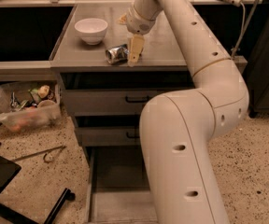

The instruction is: Place redbull can into bottom drawer

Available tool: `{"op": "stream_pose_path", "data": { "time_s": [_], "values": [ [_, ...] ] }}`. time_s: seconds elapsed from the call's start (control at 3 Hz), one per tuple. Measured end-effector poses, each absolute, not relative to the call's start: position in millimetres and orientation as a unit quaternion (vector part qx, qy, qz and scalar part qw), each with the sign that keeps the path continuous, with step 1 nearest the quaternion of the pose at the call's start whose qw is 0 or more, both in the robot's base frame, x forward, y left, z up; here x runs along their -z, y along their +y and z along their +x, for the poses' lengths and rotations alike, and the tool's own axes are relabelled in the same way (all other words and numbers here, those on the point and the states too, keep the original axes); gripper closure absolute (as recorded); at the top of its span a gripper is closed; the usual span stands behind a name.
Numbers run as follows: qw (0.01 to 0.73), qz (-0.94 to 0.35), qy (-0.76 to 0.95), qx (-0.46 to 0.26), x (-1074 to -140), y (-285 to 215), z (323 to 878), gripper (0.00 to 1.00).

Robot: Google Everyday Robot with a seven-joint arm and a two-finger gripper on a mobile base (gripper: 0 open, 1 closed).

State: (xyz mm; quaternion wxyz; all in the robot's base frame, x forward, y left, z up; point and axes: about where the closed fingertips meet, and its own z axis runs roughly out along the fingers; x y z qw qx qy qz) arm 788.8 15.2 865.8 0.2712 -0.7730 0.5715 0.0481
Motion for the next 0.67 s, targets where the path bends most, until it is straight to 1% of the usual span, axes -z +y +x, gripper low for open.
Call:
{"op": "stream_pose_path", "data": {
  "time_s": [0.67],
  "values": [
    [0.265,-0.772,0.575,-0.058,-856.7,21.3,791.1,0.0]
  ]
}}
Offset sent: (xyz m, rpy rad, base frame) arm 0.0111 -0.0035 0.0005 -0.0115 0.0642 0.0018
